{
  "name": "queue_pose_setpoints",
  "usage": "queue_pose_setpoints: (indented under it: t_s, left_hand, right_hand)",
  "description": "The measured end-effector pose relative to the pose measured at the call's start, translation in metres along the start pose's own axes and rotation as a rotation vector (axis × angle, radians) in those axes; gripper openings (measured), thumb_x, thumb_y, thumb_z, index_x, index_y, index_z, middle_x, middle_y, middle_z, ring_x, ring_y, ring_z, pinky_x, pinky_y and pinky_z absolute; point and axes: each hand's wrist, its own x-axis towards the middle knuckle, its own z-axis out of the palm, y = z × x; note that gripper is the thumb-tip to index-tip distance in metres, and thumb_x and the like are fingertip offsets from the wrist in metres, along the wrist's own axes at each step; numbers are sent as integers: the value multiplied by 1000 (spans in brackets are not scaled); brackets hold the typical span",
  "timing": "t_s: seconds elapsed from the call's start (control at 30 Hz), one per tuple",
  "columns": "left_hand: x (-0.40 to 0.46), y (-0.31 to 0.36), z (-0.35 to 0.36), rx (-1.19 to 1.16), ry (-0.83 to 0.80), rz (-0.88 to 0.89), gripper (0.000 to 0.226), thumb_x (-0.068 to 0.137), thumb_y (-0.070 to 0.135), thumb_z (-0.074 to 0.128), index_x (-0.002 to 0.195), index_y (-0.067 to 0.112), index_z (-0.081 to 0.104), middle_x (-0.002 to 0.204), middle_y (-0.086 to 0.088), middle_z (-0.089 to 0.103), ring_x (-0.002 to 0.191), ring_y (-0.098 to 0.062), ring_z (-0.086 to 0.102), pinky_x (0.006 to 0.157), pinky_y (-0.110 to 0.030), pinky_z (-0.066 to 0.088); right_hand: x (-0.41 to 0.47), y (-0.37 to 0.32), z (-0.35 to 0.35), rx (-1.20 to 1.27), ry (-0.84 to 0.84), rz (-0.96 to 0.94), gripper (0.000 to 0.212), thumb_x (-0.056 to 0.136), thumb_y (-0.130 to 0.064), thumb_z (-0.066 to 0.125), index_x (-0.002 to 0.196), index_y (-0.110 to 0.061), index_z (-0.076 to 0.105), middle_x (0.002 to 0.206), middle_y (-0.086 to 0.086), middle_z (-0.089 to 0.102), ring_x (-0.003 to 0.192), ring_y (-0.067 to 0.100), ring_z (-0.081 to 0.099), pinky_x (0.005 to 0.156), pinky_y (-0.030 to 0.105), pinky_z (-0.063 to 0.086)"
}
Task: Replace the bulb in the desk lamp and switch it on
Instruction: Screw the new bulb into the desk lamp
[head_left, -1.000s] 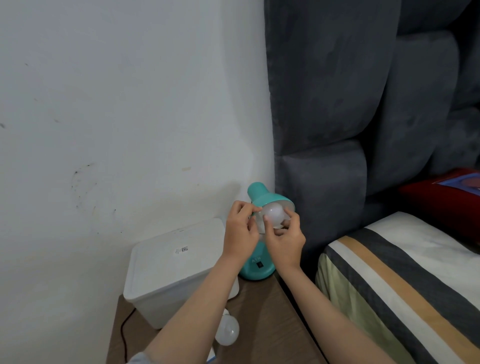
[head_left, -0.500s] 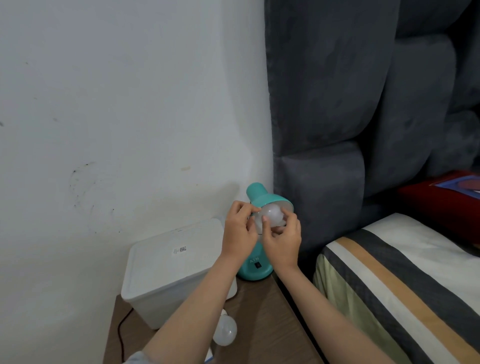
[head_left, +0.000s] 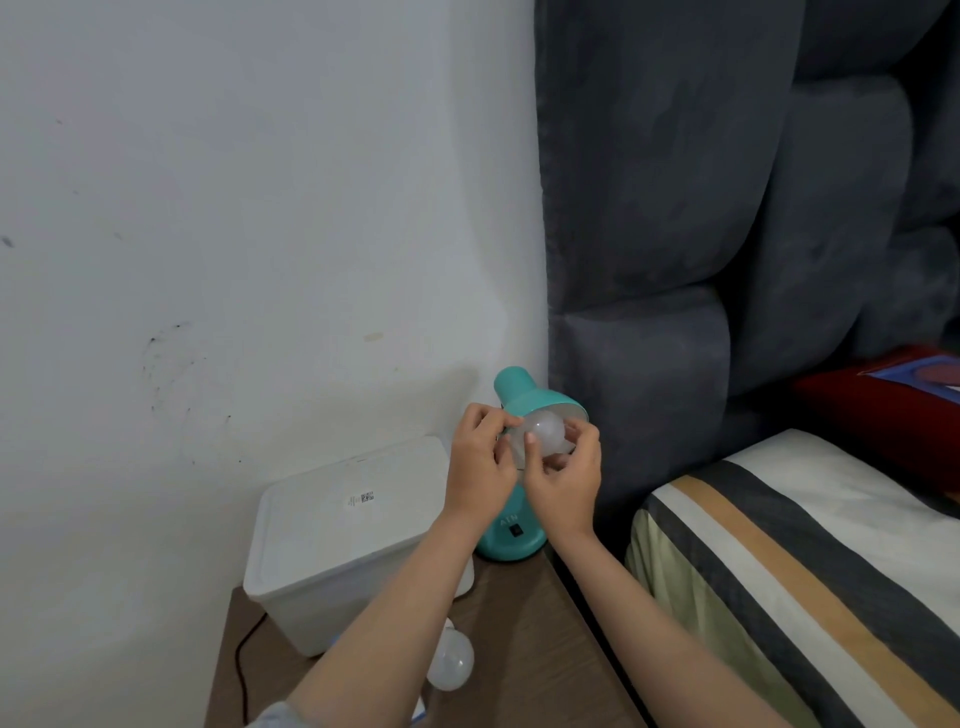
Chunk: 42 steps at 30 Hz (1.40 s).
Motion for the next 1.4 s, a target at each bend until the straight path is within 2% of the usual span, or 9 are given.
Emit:
queue_pose_setpoints:
  t_s: [0.27, 0.33, 0.43, 0.57, 0.73, 0.93, 1.03, 1.17, 1.4]
  left_hand:
    - [0, -1, 0, -14, 2, -12, 32, 80, -14, 49, 91, 13, 63, 94, 2, 48, 86, -16, 58, 69, -37, 54]
    - [0, 0, 1, -14, -1, -14, 32, 80, -13, 50, 91, 13, 63, 94, 3, 48, 86, -15, 57, 69, -36, 54]
    - [1, 1, 1, -9, -3, -10, 31, 80, -13, 50, 92, 12, 63, 94, 3, 48, 87, -13, 57, 69, -34, 54]
    - [0, 0, 1, 6, 4, -3, 31, 79, -14, 50, 92, 11, 63, 95, 2, 48, 87, -15, 57, 70, -32, 54]
    - [0, 0, 0, 2, 5, -3, 31, 80, -14, 50, 92, 12, 63, 93, 2, 48, 86, -15, 57, 68, -32, 54]
    - [-1, 0, 2, -9, 18, -5, 30, 79, -14, 50, 91, 10, 63, 92, 2, 48, 84, -15, 57, 68, -32, 54]
    - [-1, 0, 0, -10, 11, -3, 31, 80, -14, 50, 92, 11, 63, 93, 2, 48, 85, -15, 57, 67, -33, 54]
    - [-2, 1, 0, -20, 4, -9, 31, 80, -13, 50, 91, 12, 63, 93, 1, 49, 84, -15, 57, 67, -32, 53]
    - [-1, 3, -1, -9, 11, -12, 30, 80, -14, 50, 92, 10, 63, 94, 2, 48, 86, -14, 57, 69, -27, 53]
  right_hand:
    - [0, 12, -6, -7, -66, -40, 49, 76, -3, 69, 119, -20, 55, 115, 1, 43, 98, 21, 61, 84, 37, 56]
    - [2, 12, -5, -10, -63, -5, 46, 79, -10, 70, 119, -25, 53, 113, 4, 48, 90, 18, 64, 81, 30, 57]
    - [2, 8, -5, -81, -14, -36, 44, 82, -17, 70, 122, -15, 53, 112, 13, 55, 85, -3, 60, 70, 2, 45]
    - [-4, 12, -1, -63, -32, -138, 53, 79, -8, 72, 127, -10, 50, 117, 7, 43, 90, 21, 62, 73, 19, 56]
    - [-2, 10, -3, -123, 10, -60, 50, 79, -20, 75, 123, -11, 54, 107, 11, 53, 84, 18, 59, 68, -1, 41]
    - [-3, 14, -1, -45, -11, -124, 54, 77, -8, 74, 126, -10, 51, 117, 7, 43, 94, 18, 59, 74, 17, 56]
    - [-1, 15, -2, -56, -14, -61, 50, 79, -19, 75, 123, -15, 53, 110, 5, 50, 80, 18, 65, 67, 24, 57]
    - [2, 15, -2, -45, 7, 47, 53, 79, -34, 73, 123, -15, 48, 113, 9, 57, 88, 24, 66, 71, 33, 58]
    - [-5, 19, -1, -72, -51, -69, 50, 81, -17, 72, 126, -17, 50, 114, 8, 50, 86, 21, 65, 70, 32, 59]
